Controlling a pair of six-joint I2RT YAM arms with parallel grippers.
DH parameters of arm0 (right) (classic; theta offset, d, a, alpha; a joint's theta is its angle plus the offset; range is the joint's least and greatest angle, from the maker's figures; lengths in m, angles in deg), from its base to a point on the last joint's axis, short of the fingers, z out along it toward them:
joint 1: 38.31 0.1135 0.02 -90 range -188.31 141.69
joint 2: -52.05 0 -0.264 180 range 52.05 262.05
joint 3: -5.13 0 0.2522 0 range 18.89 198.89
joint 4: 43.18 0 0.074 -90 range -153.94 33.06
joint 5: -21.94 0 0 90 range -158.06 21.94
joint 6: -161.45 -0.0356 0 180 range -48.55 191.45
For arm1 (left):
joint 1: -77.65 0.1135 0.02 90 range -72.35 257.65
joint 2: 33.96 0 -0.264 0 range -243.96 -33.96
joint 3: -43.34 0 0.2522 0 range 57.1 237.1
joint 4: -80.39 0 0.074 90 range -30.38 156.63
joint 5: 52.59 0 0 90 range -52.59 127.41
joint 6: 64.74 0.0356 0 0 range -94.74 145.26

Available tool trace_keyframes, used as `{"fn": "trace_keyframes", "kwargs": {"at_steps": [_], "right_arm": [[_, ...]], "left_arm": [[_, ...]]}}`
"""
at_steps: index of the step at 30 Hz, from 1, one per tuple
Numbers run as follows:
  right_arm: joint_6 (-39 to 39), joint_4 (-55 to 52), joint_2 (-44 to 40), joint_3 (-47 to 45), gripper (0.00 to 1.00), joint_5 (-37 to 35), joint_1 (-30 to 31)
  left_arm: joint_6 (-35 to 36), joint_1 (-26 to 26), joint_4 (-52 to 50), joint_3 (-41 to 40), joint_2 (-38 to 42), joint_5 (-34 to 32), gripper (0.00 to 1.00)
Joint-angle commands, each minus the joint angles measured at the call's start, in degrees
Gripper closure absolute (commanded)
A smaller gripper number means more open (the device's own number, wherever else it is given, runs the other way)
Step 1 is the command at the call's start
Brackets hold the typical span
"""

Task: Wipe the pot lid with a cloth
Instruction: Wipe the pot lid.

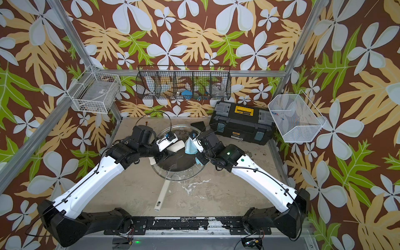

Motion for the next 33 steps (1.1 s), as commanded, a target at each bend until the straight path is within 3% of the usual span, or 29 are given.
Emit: {"fn": "trace_keyframes", "kwargs": {"at_steps": [1, 9, 16, 33], "right_arm": [[0.71, -2.78, -1.38, -1.58, 1.0, 1.86, -0.01], [0.58, -2.43, -4.16, -4.09, 1.0, 2.97, -0.01], [0.95, -0.9, -1.69, -1.51, 1.0, 0.94, -0.06], [5.16, 1.19, 14.47, 13.34, 1.0, 2.38, -3.45]], "left_arm": [[1.99, -0.21, 9.51, 1.46, 0.79, 5.23, 1.0], [4.35, -0.18, 8.27, 3.05, -0.3, 9.14, 1.0], [4.73, -0.21, 8.24, 2.54, -0.04, 12.82, 1.0], [6.27, -0.21, 7.15, 1.47, 1.61, 12.03, 1.0]]}}
